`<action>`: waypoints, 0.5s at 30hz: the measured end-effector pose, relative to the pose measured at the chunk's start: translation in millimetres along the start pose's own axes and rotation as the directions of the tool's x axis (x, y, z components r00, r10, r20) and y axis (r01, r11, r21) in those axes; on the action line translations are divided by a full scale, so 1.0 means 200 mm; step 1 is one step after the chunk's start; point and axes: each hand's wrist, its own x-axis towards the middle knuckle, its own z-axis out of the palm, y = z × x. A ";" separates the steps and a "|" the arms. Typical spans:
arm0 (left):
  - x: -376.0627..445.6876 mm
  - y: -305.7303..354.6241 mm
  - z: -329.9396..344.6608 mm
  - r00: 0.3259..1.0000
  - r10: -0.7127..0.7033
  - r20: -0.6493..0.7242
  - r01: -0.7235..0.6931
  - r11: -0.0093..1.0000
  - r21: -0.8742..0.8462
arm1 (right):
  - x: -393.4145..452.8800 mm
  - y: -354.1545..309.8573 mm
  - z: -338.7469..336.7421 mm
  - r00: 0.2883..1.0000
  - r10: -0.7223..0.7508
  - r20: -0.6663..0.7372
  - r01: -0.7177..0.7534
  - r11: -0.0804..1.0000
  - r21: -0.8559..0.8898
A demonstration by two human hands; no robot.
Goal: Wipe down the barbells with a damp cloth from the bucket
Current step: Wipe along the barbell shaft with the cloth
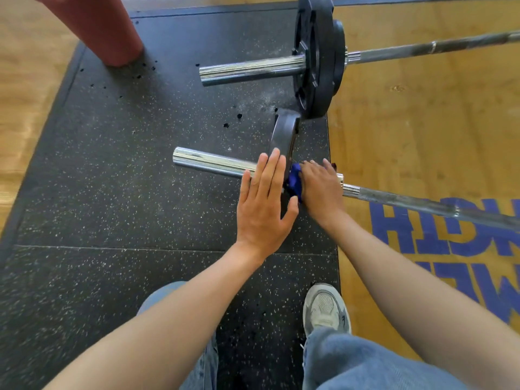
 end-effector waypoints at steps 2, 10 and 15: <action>-0.05 -0.02 -0.07 0.999 0.038 -0.031 -0.038 0.999 -0.016 | -0.19 -0.03 0.04 0.994 -0.056 -0.091 0.057 0.998 0.005; 0.33 0.03 -0.14 0.972 -0.106 0.209 0.114 0.993 -0.030 | -0.27 -0.13 0.03 0.998 0.015 0.056 -0.017 1.000 0.025; 0.01 0.05 -0.18 0.989 -0.084 0.125 0.089 0.995 -0.037 | -0.51 -0.12 0.03 0.996 -0.089 0.005 0.089 0.995 0.047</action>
